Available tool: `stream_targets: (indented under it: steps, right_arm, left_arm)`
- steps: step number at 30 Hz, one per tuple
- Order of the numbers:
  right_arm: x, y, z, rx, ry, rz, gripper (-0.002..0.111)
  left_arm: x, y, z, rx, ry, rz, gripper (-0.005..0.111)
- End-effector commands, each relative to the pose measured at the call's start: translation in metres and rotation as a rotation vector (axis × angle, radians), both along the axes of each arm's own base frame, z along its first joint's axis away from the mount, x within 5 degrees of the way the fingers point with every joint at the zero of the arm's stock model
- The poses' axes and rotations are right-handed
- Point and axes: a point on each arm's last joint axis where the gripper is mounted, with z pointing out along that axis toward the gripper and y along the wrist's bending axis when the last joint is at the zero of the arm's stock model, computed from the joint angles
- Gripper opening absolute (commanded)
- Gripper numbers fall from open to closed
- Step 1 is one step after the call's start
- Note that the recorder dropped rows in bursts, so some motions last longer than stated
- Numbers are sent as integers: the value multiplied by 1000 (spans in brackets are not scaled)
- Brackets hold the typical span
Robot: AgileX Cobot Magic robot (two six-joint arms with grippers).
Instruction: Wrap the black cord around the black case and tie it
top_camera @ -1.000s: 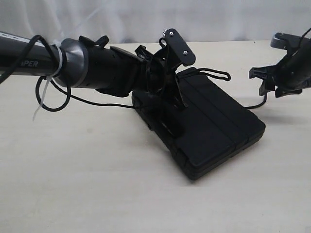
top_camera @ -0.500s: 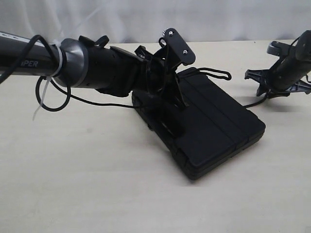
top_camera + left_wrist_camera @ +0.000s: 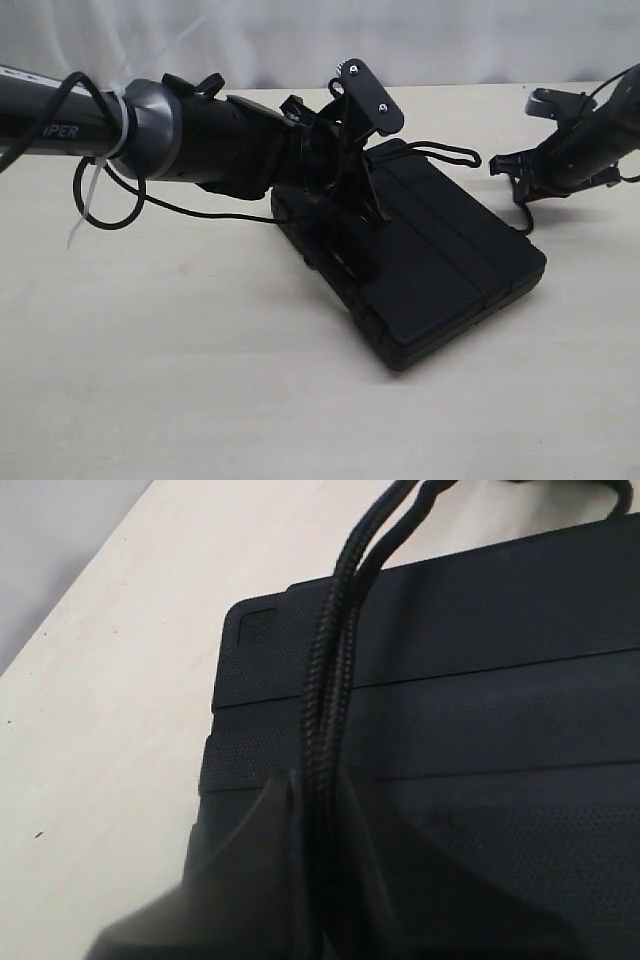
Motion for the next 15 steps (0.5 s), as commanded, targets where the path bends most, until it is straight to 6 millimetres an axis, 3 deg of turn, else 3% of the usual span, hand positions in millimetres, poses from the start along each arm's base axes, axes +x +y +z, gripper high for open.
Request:
stream_targets:
  steps: [1, 15]
  right_arm:
    - [-16, 3, 3, -25, -41, 56, 4]
    - [-32, 3, 33, -100, -198, 55, 4]
  left_arm:
    - [4, 3, 3, 5, -16, 45, 0]
    - [4, 2, 3, 4, -15, 41, 0]
